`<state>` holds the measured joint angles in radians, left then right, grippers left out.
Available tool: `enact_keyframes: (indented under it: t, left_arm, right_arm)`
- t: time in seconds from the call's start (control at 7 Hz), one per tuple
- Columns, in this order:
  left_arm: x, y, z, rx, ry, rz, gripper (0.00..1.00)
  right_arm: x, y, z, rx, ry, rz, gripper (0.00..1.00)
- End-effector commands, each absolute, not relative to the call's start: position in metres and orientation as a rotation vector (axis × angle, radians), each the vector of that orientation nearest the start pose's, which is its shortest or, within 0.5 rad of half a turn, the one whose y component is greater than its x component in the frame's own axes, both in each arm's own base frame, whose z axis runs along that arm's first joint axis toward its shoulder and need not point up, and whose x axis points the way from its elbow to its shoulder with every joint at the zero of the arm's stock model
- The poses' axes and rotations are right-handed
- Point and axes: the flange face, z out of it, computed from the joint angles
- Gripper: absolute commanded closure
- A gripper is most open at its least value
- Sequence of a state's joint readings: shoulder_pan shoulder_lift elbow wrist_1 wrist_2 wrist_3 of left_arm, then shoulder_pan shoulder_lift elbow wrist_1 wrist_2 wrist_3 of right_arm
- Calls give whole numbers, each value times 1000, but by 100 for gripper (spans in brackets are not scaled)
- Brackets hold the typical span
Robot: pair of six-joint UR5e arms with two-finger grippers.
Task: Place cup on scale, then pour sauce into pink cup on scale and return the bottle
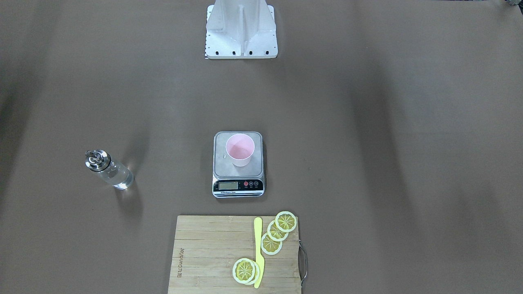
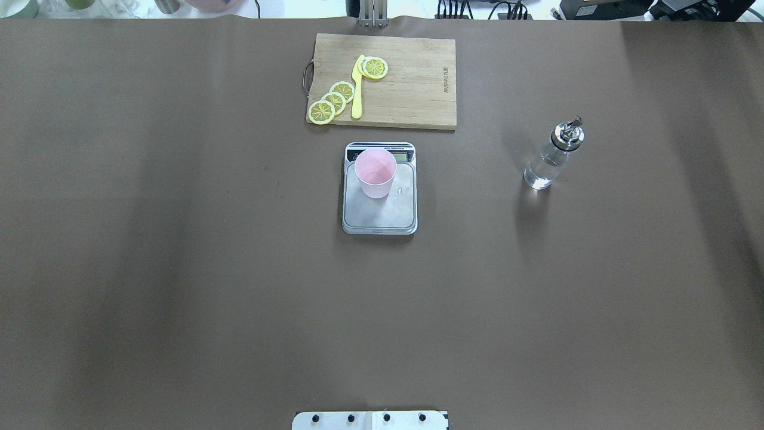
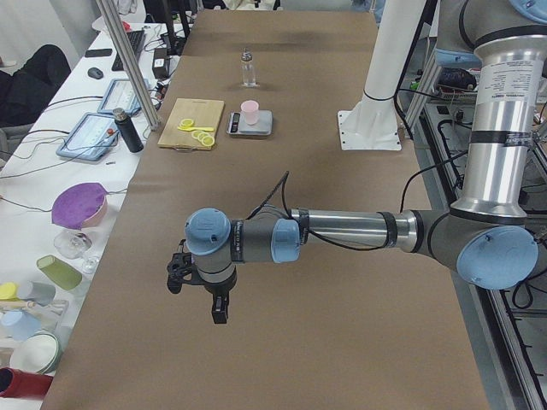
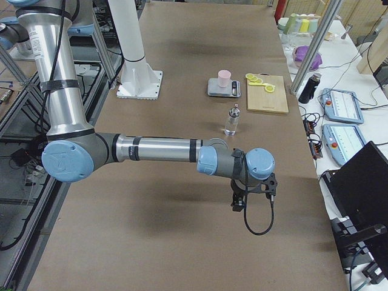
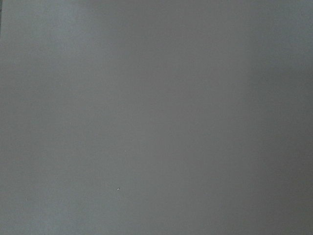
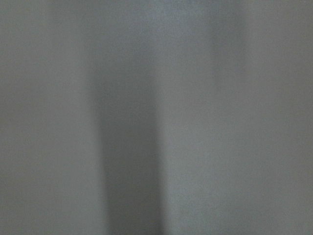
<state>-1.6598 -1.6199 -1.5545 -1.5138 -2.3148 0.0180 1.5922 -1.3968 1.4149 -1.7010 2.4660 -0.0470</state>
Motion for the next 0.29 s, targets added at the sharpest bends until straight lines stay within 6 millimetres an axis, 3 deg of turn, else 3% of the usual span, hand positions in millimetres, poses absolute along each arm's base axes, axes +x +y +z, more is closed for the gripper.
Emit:
enact_keyframes:
  t: [0.0, 0.14]
  left_arm:
    - [-111, -503, 652, 13, 744, -79, 2]
    - [-111, -501, 652, 13, 744, -79, 2]
  right_arm:
    - [68, -556, 647, -73, -896, 27, 0]
    - [69, -557, 646, -70, -895, 26, 0]
